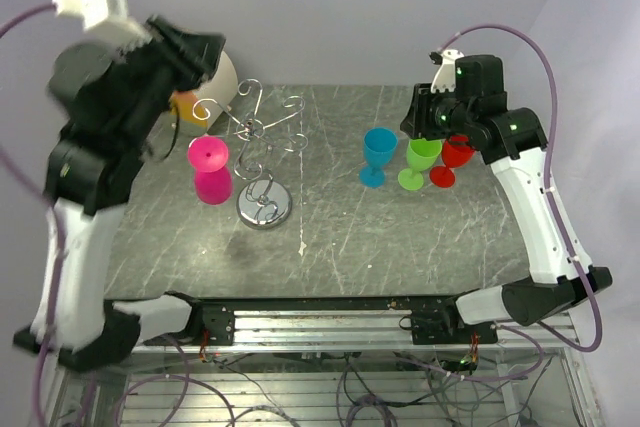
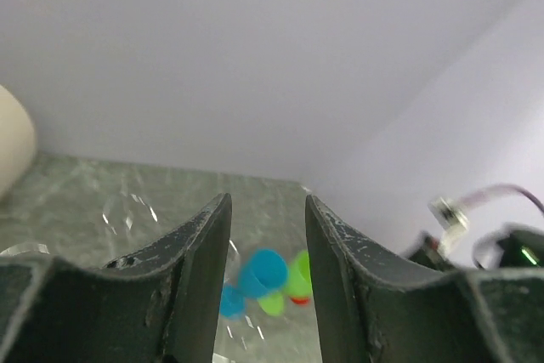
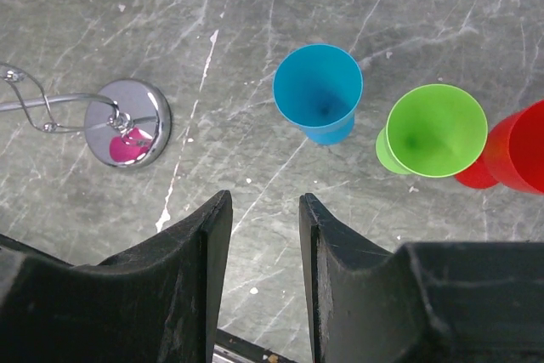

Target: Take the wine glass off the wine glass rack

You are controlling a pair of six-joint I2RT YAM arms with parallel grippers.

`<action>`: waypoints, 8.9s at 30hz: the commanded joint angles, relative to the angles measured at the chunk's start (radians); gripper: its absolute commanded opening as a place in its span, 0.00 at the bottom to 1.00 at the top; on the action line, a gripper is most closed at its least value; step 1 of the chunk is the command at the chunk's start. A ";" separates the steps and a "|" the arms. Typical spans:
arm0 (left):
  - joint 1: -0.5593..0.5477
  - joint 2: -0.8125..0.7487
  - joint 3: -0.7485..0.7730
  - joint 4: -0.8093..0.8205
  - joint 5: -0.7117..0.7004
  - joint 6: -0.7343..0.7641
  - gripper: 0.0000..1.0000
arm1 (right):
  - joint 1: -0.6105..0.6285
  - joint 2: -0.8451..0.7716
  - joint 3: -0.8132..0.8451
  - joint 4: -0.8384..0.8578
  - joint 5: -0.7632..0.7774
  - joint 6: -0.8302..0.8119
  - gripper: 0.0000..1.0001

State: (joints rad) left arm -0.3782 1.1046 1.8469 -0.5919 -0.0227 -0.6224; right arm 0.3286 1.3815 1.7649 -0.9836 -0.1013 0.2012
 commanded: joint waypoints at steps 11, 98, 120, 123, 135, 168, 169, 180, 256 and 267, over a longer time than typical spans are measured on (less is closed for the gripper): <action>0.684 -0.045 -0.229 0.027 0.277 -0.203 0.45 | 0.001 -0.004 -0.013 0.023 -0.036 -0.024 0.37; 0.404 -0.488 -0.754 -0.032 0.204 -0.493 0.07 | 0.001 -0.180 -0.168 0.172 -0.138 -0.012 0.36; 0.405 -0.448 -0.839 0.186 0.199 -0.571 0.07 | 0.001 -0.193 -0.192 0.206 -0.153 -0.013 0.36; 0.405 -0.431 -0.836 0.202 0.244 -0.582 0.07 | 0.001 -0.191 -0.189 0.204 -0.151 -0.014 0.36; 0.403 -0.420 -0.816 0.160 0.487 -0.638 0.07 | 0.001 -0.183 -0.183 0.205 -0.156 -0.013 0.36; 0.399 -0.595 -0.636 0.666 0.597 -0.898 0.07 | 0.001 -0.228 -0.200 0.670 -0.844 0.273 0.38; 0.396 -0.593 -0.663 0.738 0.612 -0.931 0.07 | 0.001 -0.230 -0.212 0.721 -0.877 0.303 0.38; 0.299 -0.439 -0.917 1.504 0.802 -1.201 0.07 | 0.001 -0.251 -0.335 1.148 -1.041 0.519 0.43; 0.266 -0.419 -0.588 -0.499 -0.352 0.200 0.44 | 0.307 -0.012 0.258 -0.299 0.270 0.031 0.00; 0.266 -0.398 -0.685 -0.450 -0.321 0.221 0.44 | 0.300 0.005 -0.060 -0.221 0.245 0.044 0.00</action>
State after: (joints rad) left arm -0.1070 0.6918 1.1618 -1.0702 -0.3328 -0.4263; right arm 0.6350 1.3754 1.7885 -1.2423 0.1490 0.2394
